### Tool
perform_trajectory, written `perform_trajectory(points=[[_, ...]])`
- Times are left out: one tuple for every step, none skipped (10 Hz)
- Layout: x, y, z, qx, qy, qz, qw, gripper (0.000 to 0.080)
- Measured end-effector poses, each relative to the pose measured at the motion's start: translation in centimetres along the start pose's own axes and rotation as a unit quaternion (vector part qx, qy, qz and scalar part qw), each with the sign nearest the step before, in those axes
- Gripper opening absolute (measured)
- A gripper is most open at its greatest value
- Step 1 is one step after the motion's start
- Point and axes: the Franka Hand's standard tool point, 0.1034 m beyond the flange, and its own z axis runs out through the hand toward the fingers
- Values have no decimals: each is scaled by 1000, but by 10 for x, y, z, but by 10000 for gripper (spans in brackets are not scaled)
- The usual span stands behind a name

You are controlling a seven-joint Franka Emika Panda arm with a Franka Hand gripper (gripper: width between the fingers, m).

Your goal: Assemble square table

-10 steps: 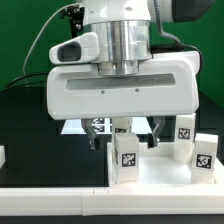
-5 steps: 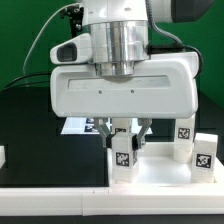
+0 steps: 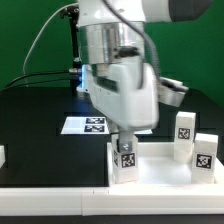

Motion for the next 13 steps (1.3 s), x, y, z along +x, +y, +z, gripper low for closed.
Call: perform_trajectory(points=[[-1, 1, -1, -6, -2, 32, 999, 284], [-4, 1, 1, -9, -3, 38, 999, 285], [-4, 1, 2, -8, -4, 74, 997, 285], [-4, 1, 2, -8, -4, 100, 995, 285], [-4, 1, 2, -8, -3, 124, 992, 285], [-4, 1, 2, -8, -3, 109, 994, 285], [-4, 1, 2, -8, -3, 85, 996, 362], [-6, 1, 2, -9, -4, 3, 1000, 362], [-11, 1, 3, -9, -7, -99, 995, 540], [-15, 1, 5, -9, -12, -192, 981, 615], [-13, 1, 4, -9, -10, -210, 978, 615], [-13, 1, 4, -9, -11, -252, 968, 644], [-13, 1, 4, -8, -11, -285, 959, 648]])
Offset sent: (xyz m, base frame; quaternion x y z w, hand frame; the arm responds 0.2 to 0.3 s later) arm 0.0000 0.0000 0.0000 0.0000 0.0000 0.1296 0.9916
